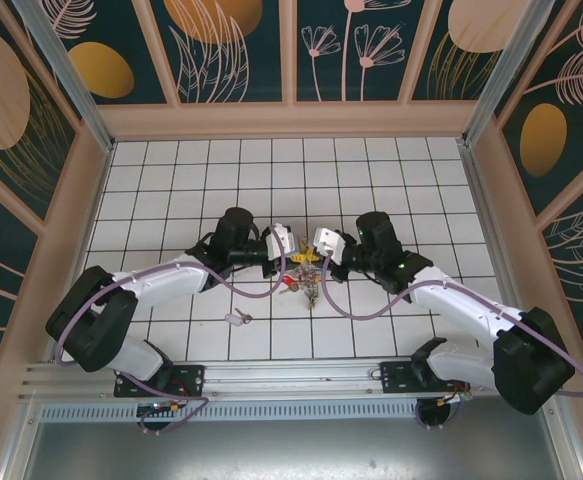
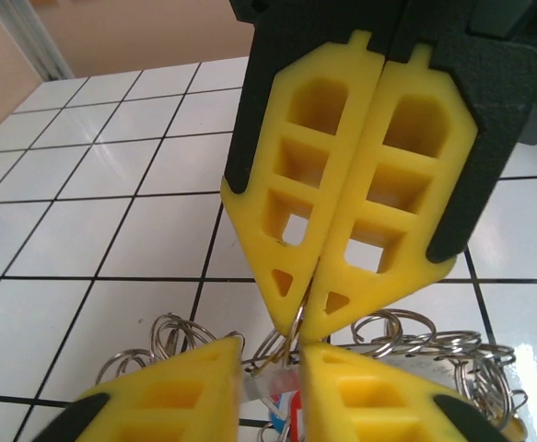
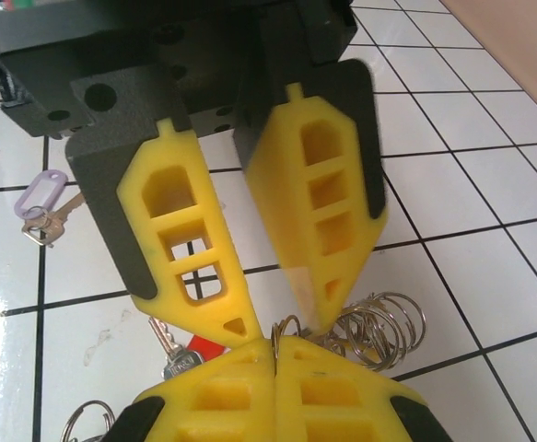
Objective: Put the keys on the keyring
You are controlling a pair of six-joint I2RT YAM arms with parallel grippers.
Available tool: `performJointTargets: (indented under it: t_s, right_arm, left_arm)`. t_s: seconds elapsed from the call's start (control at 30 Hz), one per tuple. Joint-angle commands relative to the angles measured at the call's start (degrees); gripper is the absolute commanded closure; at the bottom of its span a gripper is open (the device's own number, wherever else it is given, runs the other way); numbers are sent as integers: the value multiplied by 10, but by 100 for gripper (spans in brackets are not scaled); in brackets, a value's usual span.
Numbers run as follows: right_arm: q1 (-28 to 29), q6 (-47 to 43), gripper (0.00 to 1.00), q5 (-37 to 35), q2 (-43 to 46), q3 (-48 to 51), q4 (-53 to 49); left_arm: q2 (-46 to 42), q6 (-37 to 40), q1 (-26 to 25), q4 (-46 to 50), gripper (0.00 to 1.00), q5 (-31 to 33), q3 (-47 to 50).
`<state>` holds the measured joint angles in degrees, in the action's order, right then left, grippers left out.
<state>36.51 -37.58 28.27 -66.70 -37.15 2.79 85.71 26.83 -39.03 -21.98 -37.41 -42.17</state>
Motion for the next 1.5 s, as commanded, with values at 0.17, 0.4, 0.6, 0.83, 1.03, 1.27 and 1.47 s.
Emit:
performJointTargets:
  t_s: [0.17,0.4,0.6,0.83,1.03,1.27,1.47]
  right_arm:
    - [11,-4,100,-7,-7,-18,19]
    - [3,-24,96,-29,10,-28,-58]
    - [-22,-35,81,2,17,-52,-134]
    - [-49,-36,71,48,16,-91,-193]
    - [-48,-47,70,82,-6,-111,-224]
    - [-49,-46,68,106,-39,-133,-256]
    - [-56,-37,70,62,-38,-125,-248]
  left_arm:
    - [19,4,-11,1,100,-19,-23]
    - [-3,-4,-11,-5,100,6,-8]
    - [-3,-12,-11,-7,100,12,-1]
    - [-14,-7,-11,-17,100,6,4]
    - [-28,4,-11,-29,100,-11,13]
    - [-33,2,-11,-29,100,-5,15]
    - [-33,2,-11,-31,100,-4,20]
